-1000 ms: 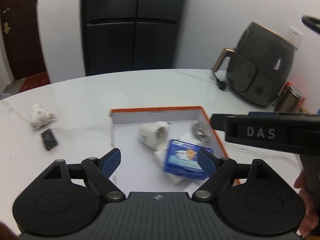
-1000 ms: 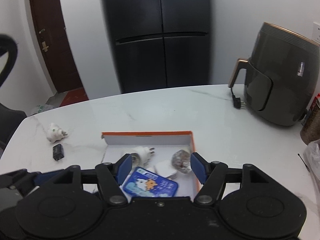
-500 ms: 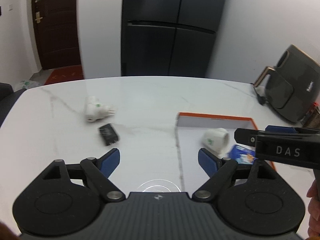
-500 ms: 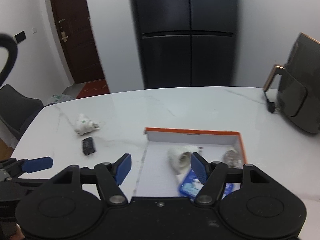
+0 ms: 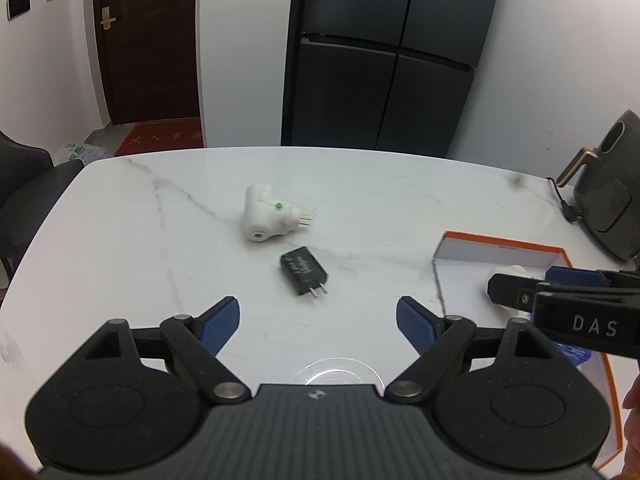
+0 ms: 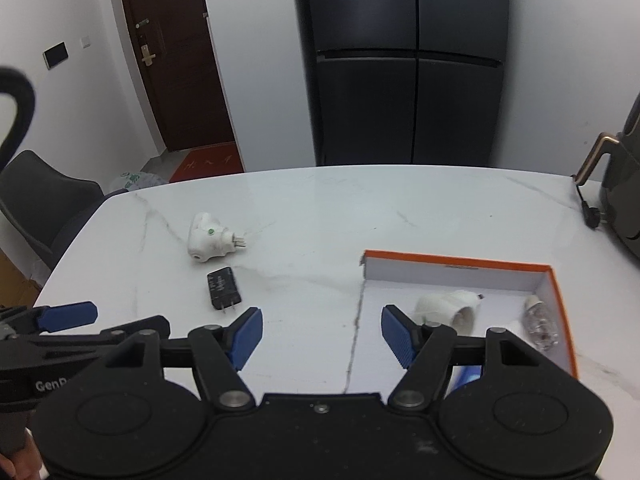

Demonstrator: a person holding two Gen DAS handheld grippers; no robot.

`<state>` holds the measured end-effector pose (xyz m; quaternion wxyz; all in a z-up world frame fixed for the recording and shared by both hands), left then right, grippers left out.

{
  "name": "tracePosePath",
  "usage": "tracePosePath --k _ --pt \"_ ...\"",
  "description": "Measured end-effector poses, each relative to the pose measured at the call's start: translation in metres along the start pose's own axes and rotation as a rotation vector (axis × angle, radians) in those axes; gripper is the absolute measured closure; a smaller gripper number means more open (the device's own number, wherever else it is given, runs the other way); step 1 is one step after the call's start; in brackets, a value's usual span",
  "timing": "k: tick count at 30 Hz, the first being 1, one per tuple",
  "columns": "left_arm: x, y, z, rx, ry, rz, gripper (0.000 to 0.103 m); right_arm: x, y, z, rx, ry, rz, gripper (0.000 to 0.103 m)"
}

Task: Organize rigid objects
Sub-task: 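Lift both open tools and move them back toward the white plug adapter and black charger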

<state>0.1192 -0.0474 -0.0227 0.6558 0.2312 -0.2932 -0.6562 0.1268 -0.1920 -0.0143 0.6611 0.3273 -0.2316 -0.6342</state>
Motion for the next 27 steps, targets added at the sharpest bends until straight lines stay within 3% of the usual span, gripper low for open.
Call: tracePosePath --k 14,20,27 --pt "-0.035 0.016 -0.038 -0.019 0.003 -0.004 0.011 -0.029 0.005 -0.042 -0.037 0.007 0.004 0.024" --pt "-0.051 0.036 -0.08 -0.02 0.007 -0.014 0.004 -0.037 -0.001 -0.064 -0.058 0.019 0.003 0.025" --pt "-0.057 0.058 -0.145 -0.028 0.015 -0.06 0.004 -0.043 -0.01 -0.082 -0.057 0.048 -0.005 0.025"
Point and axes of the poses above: each gripper's, at about its wrist camera, not at the fingertips, and z roughly against the way its jaws point, x to its right, y to its top, the point moved 4 cm from there along -z, roughly the way its jaws point
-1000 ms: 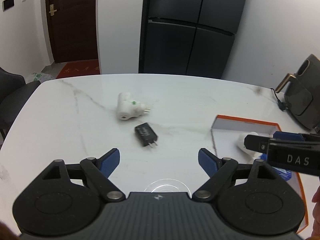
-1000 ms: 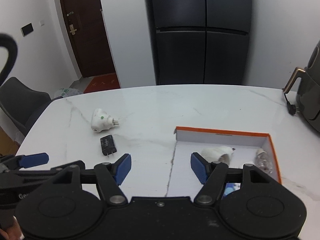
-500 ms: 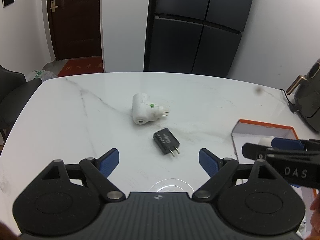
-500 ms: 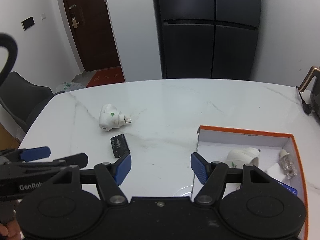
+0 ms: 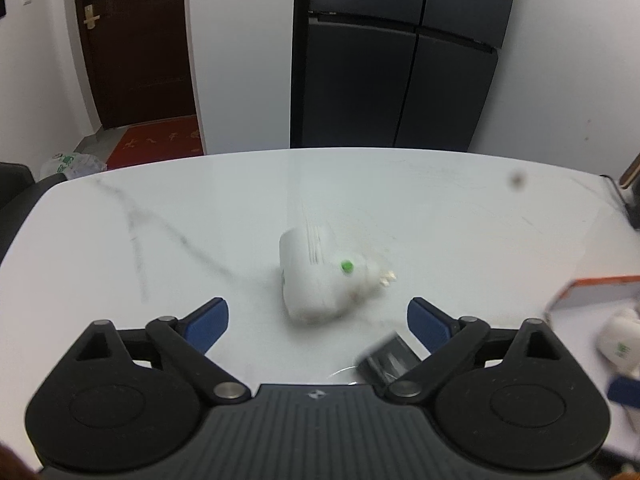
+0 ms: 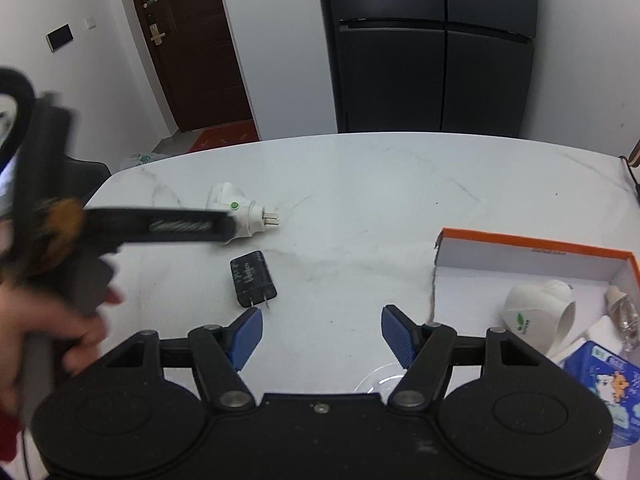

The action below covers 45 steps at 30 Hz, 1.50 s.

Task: Organize rigid objects
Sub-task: 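Lift both open tools and move them back toward the white plug adapter and black charger, then close the left tool on the white plug adapter while the right tool grasps the black charger, then carry the white plug adapter and black charger with both tools over the tray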

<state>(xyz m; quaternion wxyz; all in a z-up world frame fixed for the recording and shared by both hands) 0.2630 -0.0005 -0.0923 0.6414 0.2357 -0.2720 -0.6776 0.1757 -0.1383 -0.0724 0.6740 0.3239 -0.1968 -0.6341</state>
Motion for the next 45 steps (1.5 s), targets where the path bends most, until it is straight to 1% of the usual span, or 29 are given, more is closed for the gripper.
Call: tracePosePath --k 5,7,9,10,11,13,16,18,22,26,28,29,30,31,32,36,38,45 --pt "-0.001 0.006 -0.038 -0.03 -0.023 -0.035 0.004 -0.005 -0.003 -0.011 0.003 0.022 0.004 0.025" --pt "-0.002 0.007 -0.046 -0.026 -0.037 -0.051 0.004 -0.009 -0.004 -0.017 0.001 0.03 0.008 0.025" --pt "-0.003 0.007 -0.053 -0.023 -0.061 -0.071 0.011 -0.013 -0.005 -0.021 0.001 0.036 0.013 0.025" --pt "-0.005 0.006 -0.051 -0.009 -0.068 -0.085 0.019 -0.015 -0.005 -0.025 0.001 0.041 0.015 0.025" --pt "-0.006 0.007 -0.05 0.006 -0.078 -0.1 0.022 -0.016 -0.006 -0.027 0.002 0.046 0.017 0.025" --pt "-0.01 0.006 -0.047 0.014 -0.103 -0.105 0.023 -0.019 -0.005 -0.035 0.0 0.049 0.026 0.025" --pt "-0.019 0.001 -0.034 0.045 -0.084 -0.122 0.023 -0.025 -0.002 -0.048 -0.002 0.063 0.042 0.025" --pt "-0.028 -0.004 -0.023 0.048 -0.083 -0.106 0.024 -0.03 0.001 -0.057 -0.008 0.071 0.057 0.025" --pt "-0.052 -0.016 0.005 0.042 -0.047 -0.062 0.026 -0.042 0.008 -0.075 -0.008 0.112 0.088 0.025" --pt "-0.076 -0.031 0.031 0.035 -0.018 0.002 0.027 -0.055 0.016 -0.096 -0.02 0.12 0.124 0.026" --pt "-0.078 -0.038 0.042 0.034 -0.009 0.02 0.027 -0.061 0.018 -0.105 -0.034 0.114 0.148 0.032" --pt "-0.08 -0.042 0.047 0.032 -0.004 0.023 0.027 -0.063 0.02 -0.109 -0.047 0.113 0.159 0.041" --pt "-0.079 -0.044 0.049 0.031 -0.001 0.025 0.027 -0.065 0.02 -0.114 -0.062 0.103 0.17 0.054" --pt "-0.077 -0.047 0.052 0.031 0.004 0.031 0.027 -0.066 0.019 -0.118 -0.07 0.083 0.182 0.058" --pt "-0.078 -0.05 0.056 0.033 0.007 0.038 0.027 -0.067 0.018 -0.12 -0.071 0.075 0.182 0.059" --pt "-0.08 -0.054 0.065 0.039 0.009 0.054 0.027 -0.063 0.015 -0.112 -0.049 0.052 0.14 0.059" --pt "-0.07 -0.046 0.061 0.041 0.015 0.06 0.027 -0.061 0.016 -0.101 -0.033 0.059 0.124 0.059" --pt "-0.059 -0.046 0.091 0.061 0.049 0.085 0.027 -0.057 0.021 -0.052 0.023 0.068 0.105 0.059"
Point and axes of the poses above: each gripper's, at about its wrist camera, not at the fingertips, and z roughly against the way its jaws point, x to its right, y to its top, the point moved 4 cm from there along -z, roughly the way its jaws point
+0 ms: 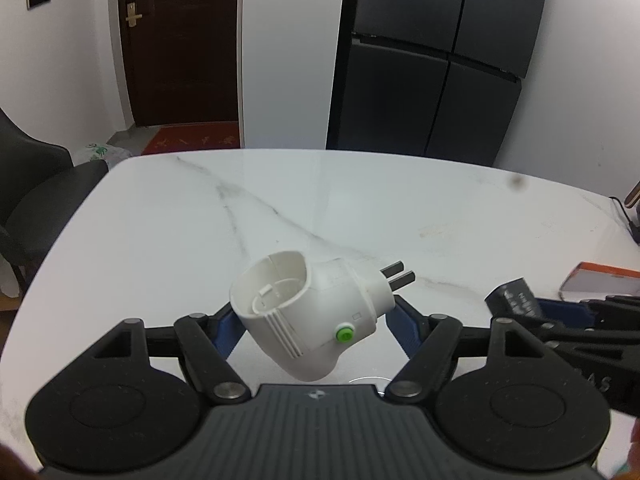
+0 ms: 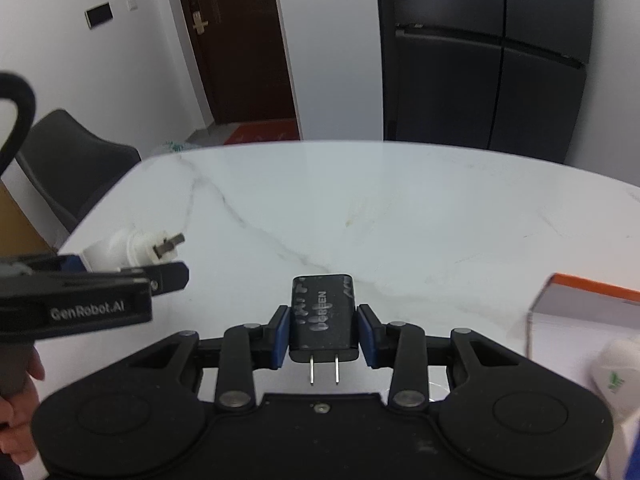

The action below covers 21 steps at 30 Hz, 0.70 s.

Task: Organize rigid objects
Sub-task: 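Carry the white plug adapter and black charger with both tools over the tray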

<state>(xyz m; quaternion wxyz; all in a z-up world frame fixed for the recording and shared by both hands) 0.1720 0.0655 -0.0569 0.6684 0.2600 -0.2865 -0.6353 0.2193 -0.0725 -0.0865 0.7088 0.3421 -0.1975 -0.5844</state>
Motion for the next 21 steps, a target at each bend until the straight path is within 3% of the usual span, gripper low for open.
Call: tracePosePath --k 21 --pt "0.043 -0.014 0.101 0.057 0.095 0.065 0.027 0.017 -0.022 0.139 0.065 0.013 0.019 0.059"
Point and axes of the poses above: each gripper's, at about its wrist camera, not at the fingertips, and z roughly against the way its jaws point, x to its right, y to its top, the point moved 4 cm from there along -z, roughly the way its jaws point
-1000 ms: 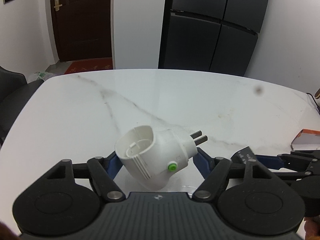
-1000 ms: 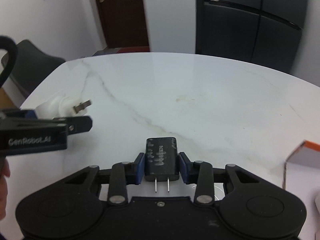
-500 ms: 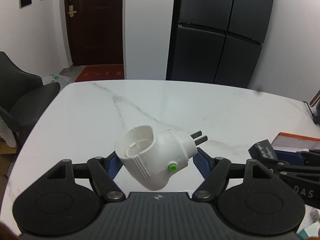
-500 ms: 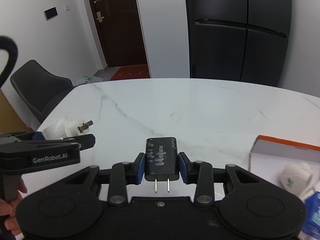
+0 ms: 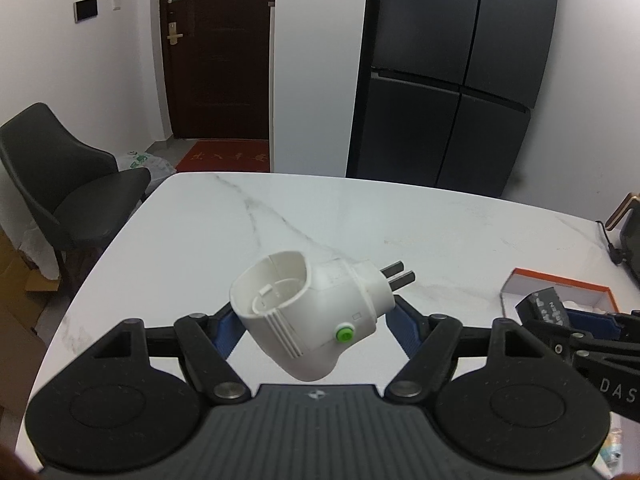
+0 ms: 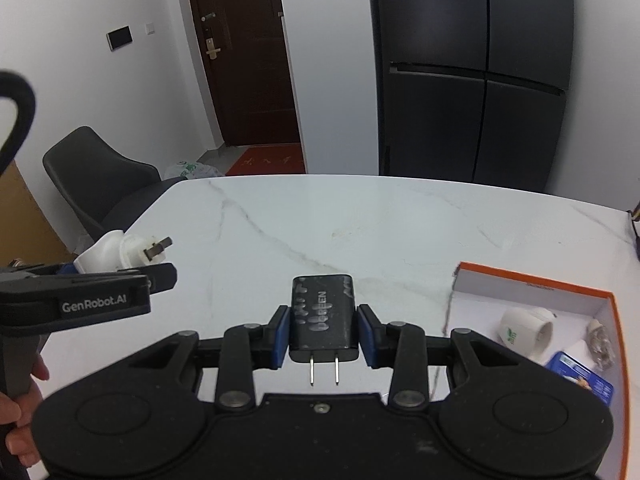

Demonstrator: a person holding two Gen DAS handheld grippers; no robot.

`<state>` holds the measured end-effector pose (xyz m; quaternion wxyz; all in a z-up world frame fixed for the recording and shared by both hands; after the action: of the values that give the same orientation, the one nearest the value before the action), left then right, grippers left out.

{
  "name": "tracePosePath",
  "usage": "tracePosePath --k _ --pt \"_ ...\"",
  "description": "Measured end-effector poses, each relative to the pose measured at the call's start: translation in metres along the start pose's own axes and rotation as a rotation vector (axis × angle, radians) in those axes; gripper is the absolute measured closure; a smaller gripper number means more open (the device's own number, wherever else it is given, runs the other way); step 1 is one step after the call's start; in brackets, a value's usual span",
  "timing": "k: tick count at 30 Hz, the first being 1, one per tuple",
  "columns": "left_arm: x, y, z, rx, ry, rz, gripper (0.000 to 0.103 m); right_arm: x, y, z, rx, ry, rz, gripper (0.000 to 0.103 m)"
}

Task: Organize rigid objects
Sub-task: 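Carry the white plug adapter and black charger with both tools over the tray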

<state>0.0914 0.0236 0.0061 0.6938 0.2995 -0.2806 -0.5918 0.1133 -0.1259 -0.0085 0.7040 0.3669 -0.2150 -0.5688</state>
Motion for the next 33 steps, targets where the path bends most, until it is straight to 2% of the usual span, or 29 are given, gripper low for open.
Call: tracePosePath --k 14,33 --pt "0.021 -0.011 0.023 0.013 0.012 -0.001 0.027 0.015 -0.019 0.05 0.014 0.007 0.018 0.059" --pt "0.049 -0.014 0.031 0.041 -0.026 -0.05 0.027 0.041 -0.017 0.074 0.048 -0.031 -0.025 0.059"
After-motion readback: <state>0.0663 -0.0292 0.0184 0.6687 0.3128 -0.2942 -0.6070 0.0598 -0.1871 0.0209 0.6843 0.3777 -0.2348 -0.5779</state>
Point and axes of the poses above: each gripper's, at about its wrist camera, not at the fingertips, and z roughly against the way its jaws point, x to its right, y to its top, the point moved 4 cm from there along -z, roughly the way its jaws point
